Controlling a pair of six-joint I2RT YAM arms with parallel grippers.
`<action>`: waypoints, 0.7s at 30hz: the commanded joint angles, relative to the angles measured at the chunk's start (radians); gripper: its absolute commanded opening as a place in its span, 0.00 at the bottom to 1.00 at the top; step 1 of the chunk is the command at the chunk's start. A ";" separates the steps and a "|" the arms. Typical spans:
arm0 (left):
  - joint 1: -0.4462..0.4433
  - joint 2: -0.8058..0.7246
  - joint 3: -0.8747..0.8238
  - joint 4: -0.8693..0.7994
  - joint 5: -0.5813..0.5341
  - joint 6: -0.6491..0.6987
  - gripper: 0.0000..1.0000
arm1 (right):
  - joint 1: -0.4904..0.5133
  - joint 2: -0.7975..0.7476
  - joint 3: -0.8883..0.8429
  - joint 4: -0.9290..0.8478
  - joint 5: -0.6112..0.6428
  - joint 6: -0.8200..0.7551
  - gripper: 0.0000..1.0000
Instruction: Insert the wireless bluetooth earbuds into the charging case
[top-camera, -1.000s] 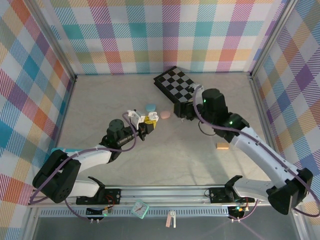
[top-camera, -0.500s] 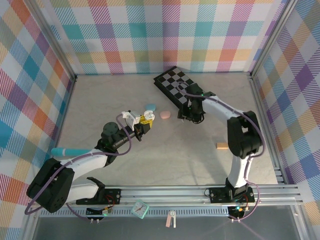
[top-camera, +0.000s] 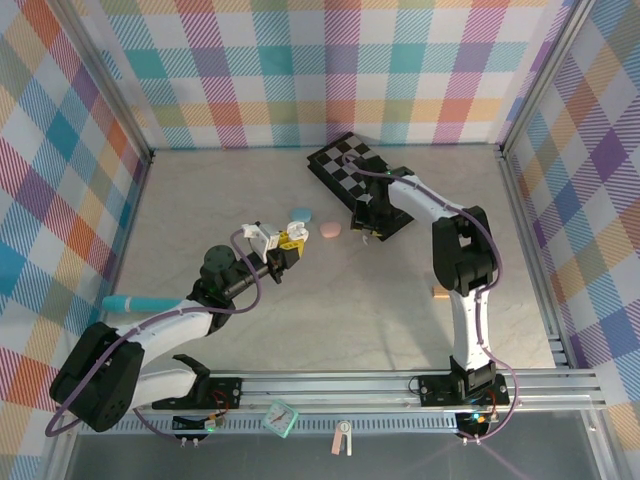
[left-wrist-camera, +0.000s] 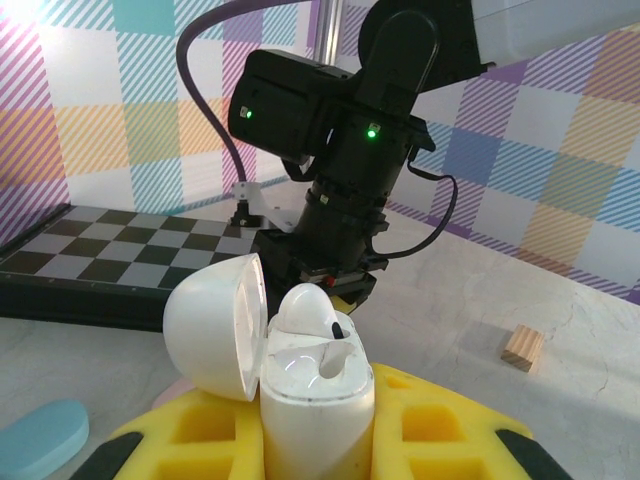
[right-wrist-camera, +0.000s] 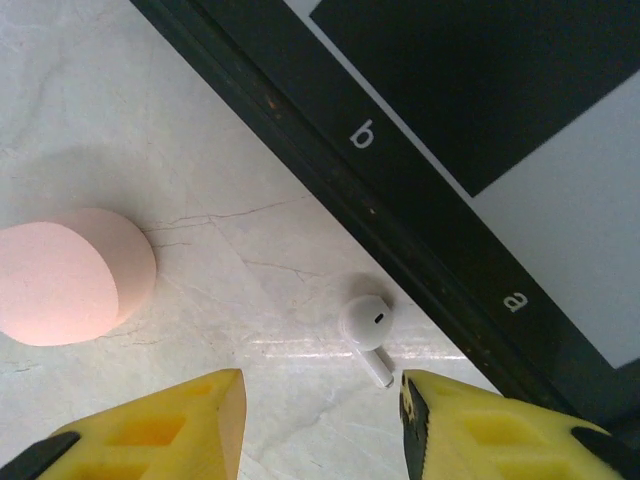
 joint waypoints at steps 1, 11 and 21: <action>0.006 -0.027 -0.006 -0.005 0.019 0.022 0.00 | 0.003 0.047 0.033 -0.042 0.020 -0.026 0.46; 0.006 -0.020 0.002 -0.004 0.021 0.024 0.00 | 0.008 0.105 0.055 -0.027 0.037 -0.057 0.45; 0.006 -0.022 0.004 -0.004 0.018 0.025 0.00 | 0.094 0.083 -0.025 0.041 0.189 -0.058 0.42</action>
